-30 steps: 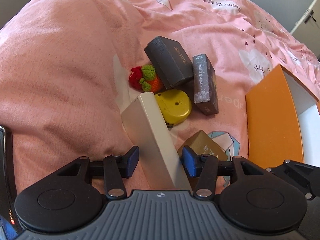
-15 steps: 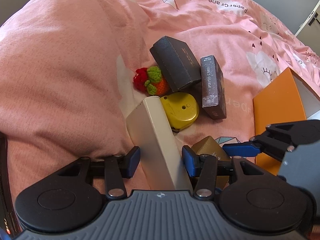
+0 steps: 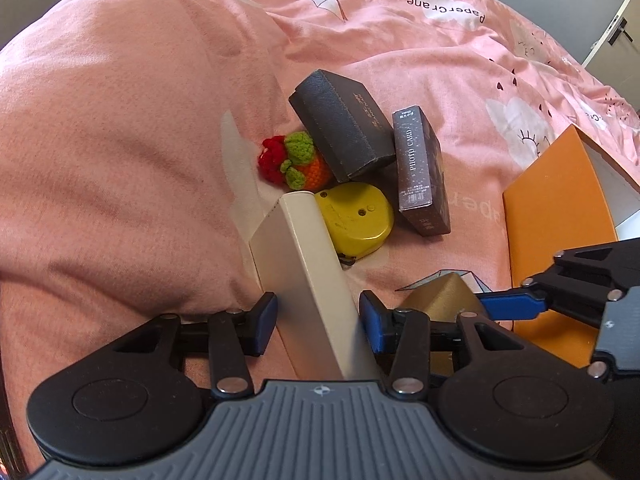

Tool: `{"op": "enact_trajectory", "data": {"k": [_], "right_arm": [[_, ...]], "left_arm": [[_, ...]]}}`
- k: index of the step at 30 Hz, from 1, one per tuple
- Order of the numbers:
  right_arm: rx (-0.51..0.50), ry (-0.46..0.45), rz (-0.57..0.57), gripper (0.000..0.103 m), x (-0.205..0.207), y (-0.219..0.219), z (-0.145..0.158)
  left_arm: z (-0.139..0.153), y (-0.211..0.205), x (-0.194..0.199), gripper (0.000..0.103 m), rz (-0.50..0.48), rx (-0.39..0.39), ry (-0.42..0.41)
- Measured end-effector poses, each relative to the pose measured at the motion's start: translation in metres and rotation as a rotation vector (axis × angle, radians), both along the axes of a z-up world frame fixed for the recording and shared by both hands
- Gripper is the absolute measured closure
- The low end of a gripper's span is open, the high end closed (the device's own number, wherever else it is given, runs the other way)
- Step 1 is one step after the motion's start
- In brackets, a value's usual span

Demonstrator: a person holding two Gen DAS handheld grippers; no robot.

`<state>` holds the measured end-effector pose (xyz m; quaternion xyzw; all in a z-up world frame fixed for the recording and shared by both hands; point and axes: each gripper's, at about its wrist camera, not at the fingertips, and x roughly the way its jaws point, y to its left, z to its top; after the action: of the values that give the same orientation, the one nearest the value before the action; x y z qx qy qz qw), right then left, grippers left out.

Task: Organize objects
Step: 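Grasp the white cylinder tube with left gripper while right gripper grasps gold box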

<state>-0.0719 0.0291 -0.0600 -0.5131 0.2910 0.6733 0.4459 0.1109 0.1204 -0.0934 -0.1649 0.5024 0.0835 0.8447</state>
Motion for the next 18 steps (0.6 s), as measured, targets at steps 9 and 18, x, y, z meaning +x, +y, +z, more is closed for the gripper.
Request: {"op": "enact_trajectory", "data": {"k": [9, 18], "right_arm": [[0.101, -0.008, -0.075, 0.041, 0.012, -0.023, 0.028], [0.240, 0.050, -0.150, 0.041, 0.025, -0.047, 0.063]], "left_arm": [[0.006, 0.000, -0.008, 0.059, 0.000, -0.003, 0.005], [-0.001, -0.017, -0.005, 0.056, -0.027, 0.090, 0.014]]}}
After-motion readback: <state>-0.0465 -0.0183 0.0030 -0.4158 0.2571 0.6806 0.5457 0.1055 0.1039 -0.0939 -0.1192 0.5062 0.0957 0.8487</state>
